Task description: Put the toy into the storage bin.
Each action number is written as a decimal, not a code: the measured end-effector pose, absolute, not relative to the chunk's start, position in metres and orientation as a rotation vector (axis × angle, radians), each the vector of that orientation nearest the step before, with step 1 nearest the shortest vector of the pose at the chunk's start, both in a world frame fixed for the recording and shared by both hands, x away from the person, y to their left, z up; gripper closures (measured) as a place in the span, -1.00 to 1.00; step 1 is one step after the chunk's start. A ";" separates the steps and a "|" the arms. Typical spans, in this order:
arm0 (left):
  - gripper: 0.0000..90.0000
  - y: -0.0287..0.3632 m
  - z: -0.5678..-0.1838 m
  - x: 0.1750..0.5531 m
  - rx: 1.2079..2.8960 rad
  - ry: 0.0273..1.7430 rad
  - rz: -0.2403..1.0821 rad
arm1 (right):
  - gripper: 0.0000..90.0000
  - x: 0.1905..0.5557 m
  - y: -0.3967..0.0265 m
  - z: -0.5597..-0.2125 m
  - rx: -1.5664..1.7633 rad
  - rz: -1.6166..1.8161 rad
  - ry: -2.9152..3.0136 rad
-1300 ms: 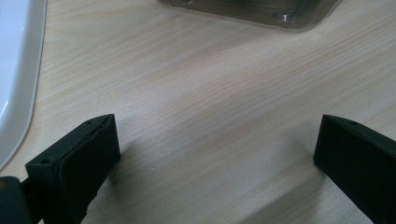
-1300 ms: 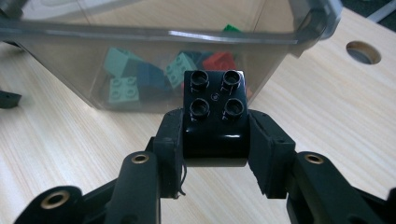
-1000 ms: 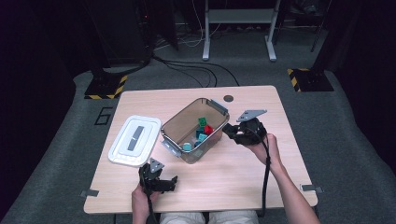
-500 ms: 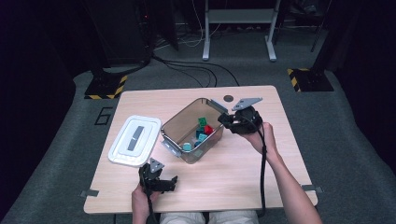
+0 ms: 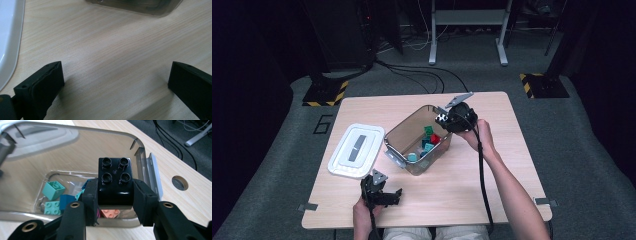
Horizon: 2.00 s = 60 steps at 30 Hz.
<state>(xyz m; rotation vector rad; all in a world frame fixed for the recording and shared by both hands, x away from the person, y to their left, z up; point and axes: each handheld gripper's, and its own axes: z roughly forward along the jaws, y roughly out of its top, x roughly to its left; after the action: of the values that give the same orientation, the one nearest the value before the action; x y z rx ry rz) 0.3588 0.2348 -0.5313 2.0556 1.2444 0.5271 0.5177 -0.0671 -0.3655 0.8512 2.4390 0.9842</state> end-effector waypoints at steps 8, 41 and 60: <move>-1.00 0.235 -0.531 0.359 2.055 1.245 0.527 | 0.08 0.529 -0.052 -0.376 0.872 0.910 2.459; -1.00 0.235 -0.531 0.359 2.055 1.245 0.527 | -1.00 0.470 -0.114 -0.434 1.009 1.052 2.386; -1.00 0.235 -0.531 0.359 2.056 1.245 0.526 | -1.00 0.469 -0.139 -0.511 1.154 0.983 2.390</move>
<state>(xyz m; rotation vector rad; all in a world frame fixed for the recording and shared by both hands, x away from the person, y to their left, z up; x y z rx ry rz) 0.3588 0.2348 -0.5313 2.0556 1.2449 0.5265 0.4693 -0.1387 -0.5106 1.1537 2.3900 0.9831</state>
